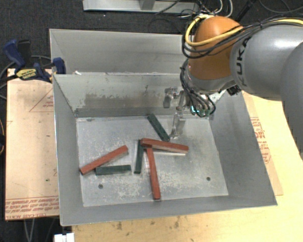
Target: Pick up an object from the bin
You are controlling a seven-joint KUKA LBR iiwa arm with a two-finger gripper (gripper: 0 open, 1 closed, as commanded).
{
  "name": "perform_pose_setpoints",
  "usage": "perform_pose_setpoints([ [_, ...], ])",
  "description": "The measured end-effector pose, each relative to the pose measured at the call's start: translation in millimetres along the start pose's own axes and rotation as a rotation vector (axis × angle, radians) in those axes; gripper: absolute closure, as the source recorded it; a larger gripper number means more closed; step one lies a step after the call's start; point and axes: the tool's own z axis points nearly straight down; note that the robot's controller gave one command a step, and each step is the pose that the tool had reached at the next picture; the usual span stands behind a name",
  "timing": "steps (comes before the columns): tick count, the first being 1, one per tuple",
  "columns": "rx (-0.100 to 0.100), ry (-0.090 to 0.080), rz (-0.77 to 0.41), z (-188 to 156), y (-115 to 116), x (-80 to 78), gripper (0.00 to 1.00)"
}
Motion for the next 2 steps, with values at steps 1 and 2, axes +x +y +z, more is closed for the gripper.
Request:
perform_pose_setpoints([
  [1,-0.001,-0.003,0.206,80.8,3.2,38.9,0.0],
  [2,-0.001,-0.007,0.205,78.8,3.1,37.5,1.0],
])
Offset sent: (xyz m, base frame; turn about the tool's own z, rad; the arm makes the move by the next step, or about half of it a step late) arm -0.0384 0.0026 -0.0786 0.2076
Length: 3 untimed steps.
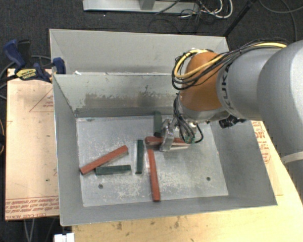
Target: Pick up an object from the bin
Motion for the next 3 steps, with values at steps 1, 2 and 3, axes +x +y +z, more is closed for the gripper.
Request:
perform_pose_setpoints([
  [1,0.003,0.002,-0.011,0,-47,24.4,1.0],
  [2,0.0,0.003,0.129,0,-47,95.5,1.0],
  [3,-0.002,-0.006,0.101,-92,-31,119.2,1.0],
])
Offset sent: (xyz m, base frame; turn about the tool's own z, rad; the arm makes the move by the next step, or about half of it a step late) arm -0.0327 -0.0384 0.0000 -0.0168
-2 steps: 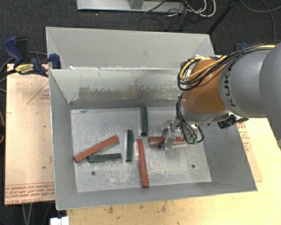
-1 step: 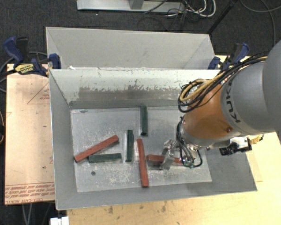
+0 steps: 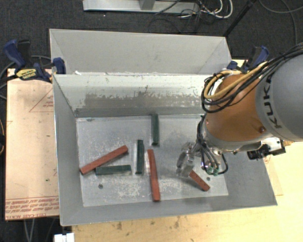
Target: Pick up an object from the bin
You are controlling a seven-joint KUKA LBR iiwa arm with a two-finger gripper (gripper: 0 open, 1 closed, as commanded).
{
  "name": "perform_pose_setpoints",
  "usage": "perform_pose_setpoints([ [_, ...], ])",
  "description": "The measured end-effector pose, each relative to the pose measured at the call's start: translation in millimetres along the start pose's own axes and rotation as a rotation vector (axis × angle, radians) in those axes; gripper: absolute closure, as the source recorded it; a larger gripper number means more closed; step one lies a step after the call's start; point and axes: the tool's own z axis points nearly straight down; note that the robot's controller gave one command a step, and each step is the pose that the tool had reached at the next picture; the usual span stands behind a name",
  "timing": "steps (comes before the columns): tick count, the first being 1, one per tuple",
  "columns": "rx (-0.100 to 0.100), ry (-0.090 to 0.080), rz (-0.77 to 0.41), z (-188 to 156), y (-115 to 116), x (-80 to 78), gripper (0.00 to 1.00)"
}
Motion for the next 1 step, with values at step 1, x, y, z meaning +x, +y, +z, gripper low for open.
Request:
perform_pose_setpoints([
  [1,0.004,0.01,0.249,29.3,35.9,24.9,1.0],
])
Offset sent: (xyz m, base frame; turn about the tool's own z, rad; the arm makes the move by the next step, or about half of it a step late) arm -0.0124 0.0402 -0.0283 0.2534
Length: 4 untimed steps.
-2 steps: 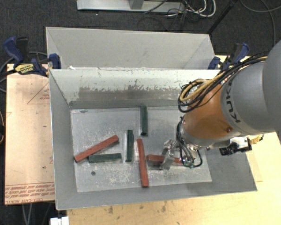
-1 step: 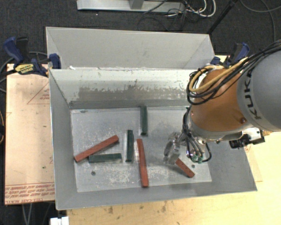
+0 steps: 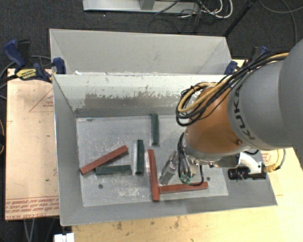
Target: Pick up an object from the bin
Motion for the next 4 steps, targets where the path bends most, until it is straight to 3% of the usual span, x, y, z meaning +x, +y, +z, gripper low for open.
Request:
perform_pose_setpoints([
  [1,0.0,-0.001,0.001,0,0,-0.6,0.0],
  [2,0.003,0.001,0.164,56,-27,-14.3,0.0],
  [3,0.0,0.001,0.274,62,-11,-5.0,0.0],
  [4,-0.012,-0.011,0.261,-44,96,-41.2,0.0],
])
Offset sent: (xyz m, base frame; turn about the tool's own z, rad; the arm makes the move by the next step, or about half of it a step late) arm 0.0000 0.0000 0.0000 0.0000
